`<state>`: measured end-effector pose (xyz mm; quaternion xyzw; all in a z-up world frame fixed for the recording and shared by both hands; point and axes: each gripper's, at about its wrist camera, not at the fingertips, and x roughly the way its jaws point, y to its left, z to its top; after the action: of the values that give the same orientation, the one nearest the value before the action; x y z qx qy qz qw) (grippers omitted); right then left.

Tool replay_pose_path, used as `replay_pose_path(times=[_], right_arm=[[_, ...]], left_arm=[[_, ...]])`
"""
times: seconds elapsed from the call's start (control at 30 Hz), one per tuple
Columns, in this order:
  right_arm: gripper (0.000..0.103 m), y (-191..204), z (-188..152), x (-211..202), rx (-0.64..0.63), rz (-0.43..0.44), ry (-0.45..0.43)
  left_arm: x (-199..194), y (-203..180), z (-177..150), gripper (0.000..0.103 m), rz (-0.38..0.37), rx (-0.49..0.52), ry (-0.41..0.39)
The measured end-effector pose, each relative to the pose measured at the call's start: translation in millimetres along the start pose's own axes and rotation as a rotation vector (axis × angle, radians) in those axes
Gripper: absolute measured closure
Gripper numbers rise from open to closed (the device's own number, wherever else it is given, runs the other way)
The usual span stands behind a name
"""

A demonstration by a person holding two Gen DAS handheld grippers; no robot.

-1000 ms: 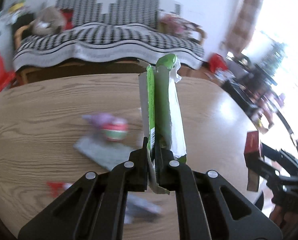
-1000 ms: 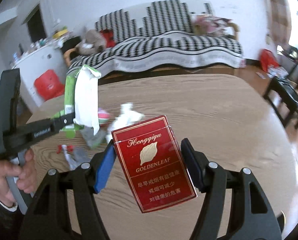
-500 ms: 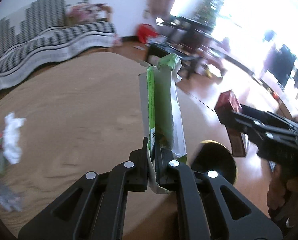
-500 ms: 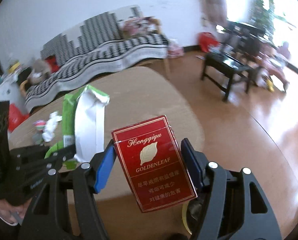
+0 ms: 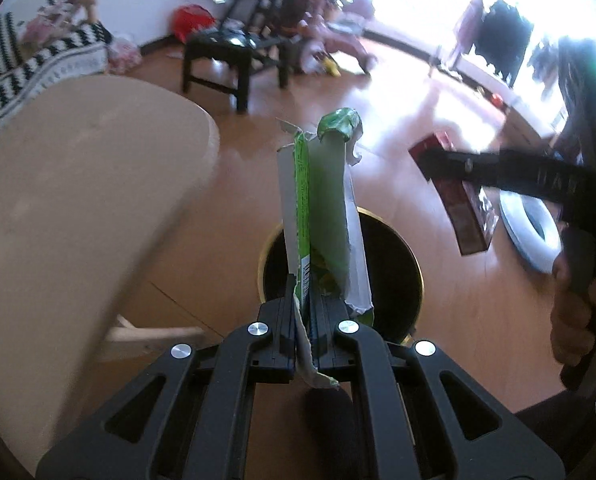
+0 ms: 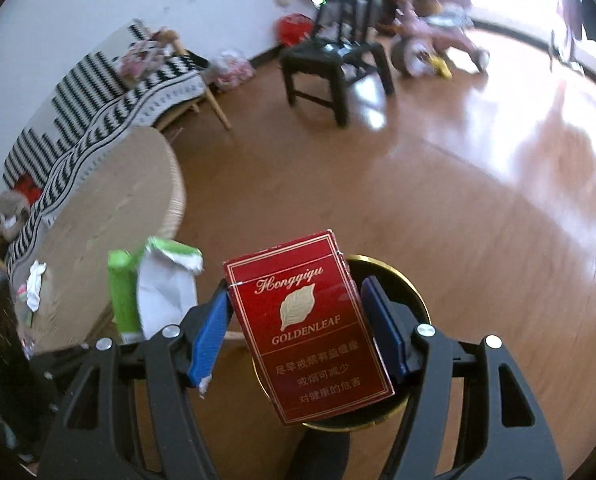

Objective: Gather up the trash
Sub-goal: 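Carry the carton and cigarette box over the black bin and open both tools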

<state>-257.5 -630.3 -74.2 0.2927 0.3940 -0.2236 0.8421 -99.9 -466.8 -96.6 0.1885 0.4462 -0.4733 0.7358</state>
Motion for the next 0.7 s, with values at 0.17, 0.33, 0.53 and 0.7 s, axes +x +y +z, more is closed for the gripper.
replay_pose_path(times=[0.17, 0.33, 0.53, 0.7], right_arm=[[0.039, -9, 0, 9, 0.044, 0.012, 0.038], [0.039, -6, 4, 11, 0.041, 0.014, 0.043], [0.039, -4, 6, 12, 0.043, 0.012, 0.051], [0.039, -4, 7, 12, 0.052, 0.008, 0.048]], left_arm=[[22, -3, -4, 0.099, -0.012, 0.025, 0.054], [38, -3, 7, 0.099, -0.016, 0.025, 0.074], [41, -7, 6, 0.099, -0.024, 0.018, 0.081], [44, -8, 5, 0.099, -0.026, 0.018, 0.084]])
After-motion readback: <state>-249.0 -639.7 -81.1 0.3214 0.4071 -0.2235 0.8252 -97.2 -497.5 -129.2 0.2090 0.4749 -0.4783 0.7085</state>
